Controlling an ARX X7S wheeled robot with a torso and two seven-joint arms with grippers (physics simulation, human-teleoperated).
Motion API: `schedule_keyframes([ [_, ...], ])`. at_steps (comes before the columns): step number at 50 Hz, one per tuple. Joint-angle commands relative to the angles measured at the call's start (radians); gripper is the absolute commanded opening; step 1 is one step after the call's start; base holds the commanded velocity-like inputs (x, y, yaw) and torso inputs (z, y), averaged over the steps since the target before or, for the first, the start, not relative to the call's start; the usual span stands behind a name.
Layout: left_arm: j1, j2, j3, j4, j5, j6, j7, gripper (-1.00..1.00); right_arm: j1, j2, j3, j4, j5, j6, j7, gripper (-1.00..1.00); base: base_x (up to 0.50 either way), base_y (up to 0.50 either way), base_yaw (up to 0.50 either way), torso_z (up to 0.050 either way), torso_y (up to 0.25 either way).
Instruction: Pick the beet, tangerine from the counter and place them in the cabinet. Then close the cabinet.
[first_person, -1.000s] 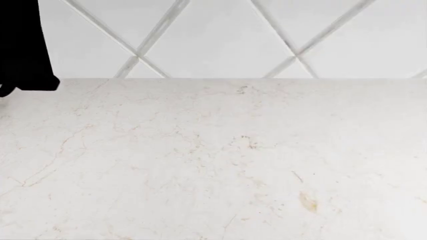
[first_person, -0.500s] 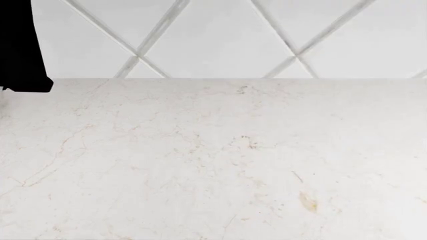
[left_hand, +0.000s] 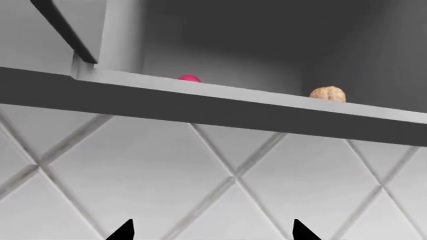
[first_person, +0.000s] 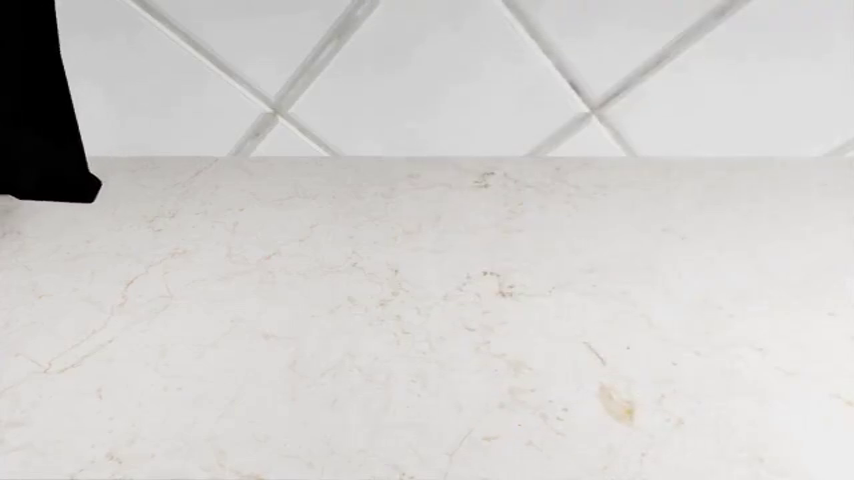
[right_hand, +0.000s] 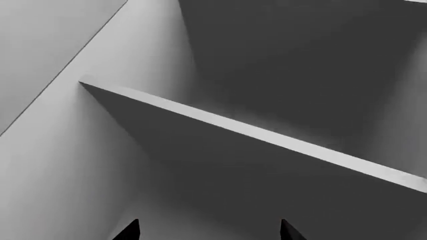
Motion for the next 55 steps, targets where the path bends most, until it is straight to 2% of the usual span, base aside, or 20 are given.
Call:
schedule_keyframes([
  [1, -0.01, 0.007, 0.006, 0.015, -0.011, 0.002, -0.015, 1.0, -0.259, 0.052, 0.084, -0.709, 0.057, 0.302, 0.225, 1.0, 0.0, 0.0, 0.0, 0.0, 0.0],
  [5, -0.002, 0.004, -0.001, 0.019, -0.01, 0.004, -0.014, 1.0, -0.353, 0.039, 0.133, -0.923, 0.077, 0.411, 0.301, 1.0, 0.0, 0.0, 0.0, 0.0, 0.0],
  [14, -0.002, 0.002, -0.008, 0.021, -0.013, 0.004, -0.014, 1.0, -0.396, 0.013, 0.235, -1.106, 0.153, 0.539, 0.406, 1.0, 0.0, 0.0, 0.0, 0.0, 0.0],
  [17, -0.007, 0.002, -0.005, 0.022, -0.016, 0.004, -0.018, 1.0, -0.398, 0.049, 0.309, -1.107, 0.395, 0.539, 0.592, 1.0, 0.0, 0.0, 0.0, 0.0, 0.0],
  [24, -0.009, 0.0, -0.007, 0.027, -0.023, 0.005, -0.025, 1.0, -0.392, 0.077, 0.587, -1.081, 1.021, 0.527, 1.029, 1.0, 0.0, 0.0, 0.0, 0.0, 0.0],
  [27, -0.005, 0.002, -0.007, 0.03, -0.021, 0.004, -0.026, 1.0, -0.409, 0.106, 0.64, -1.07, 1.194, 0.48, 1.151, 1.0, 0.0, 0.0, 0.0, 0.0, 0.0],
  [31, 0.006, 0.001, -0.012, 0.035, -0.019, 0.004, -0.026, 1.0, -0.455, 0.135, 0.703, -1.072, 1.347, 0.378, 1.241, 1.0, 0.0, 0.0, 0.0, 0.0, 0.0],
  [40, 0.03, -0.004, -0.028, 0.047, -0.021, 0.006, -0.027, 1.0, -0.535, 0.174, 0.795, -1.111, 1.563, 0.173, 1.377, 1.0, 0.0, 0.0, 0.0, 0.0, 0.0],
  [55, 0.05, -0.01, -0.05, 0.054, -0.022, -0.001, -0.029, 1.0, -0.664, 0.252, 0.883, -1.201, 1.733, 0.062, 1.421, 1.0, 0.0, 0.0, 0.0, 0.0, 0.0],
])
